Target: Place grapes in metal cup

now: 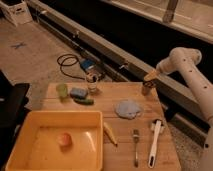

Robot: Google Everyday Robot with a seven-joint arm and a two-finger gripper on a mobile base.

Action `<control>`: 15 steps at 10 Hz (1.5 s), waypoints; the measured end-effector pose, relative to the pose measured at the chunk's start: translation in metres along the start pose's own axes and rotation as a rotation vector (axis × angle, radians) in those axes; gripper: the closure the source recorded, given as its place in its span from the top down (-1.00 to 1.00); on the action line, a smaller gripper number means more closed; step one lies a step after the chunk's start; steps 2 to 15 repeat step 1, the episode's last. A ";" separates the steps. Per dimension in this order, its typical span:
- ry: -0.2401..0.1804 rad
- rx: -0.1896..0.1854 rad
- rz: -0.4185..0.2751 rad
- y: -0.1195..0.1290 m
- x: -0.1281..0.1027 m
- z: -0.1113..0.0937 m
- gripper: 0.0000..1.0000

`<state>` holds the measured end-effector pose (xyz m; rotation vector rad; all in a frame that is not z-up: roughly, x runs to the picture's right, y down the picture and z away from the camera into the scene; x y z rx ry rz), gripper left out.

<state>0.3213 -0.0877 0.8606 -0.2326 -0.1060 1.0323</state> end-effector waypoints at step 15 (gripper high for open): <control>0.000 -0.001 0.000 0.001 0.000 0.000 0.60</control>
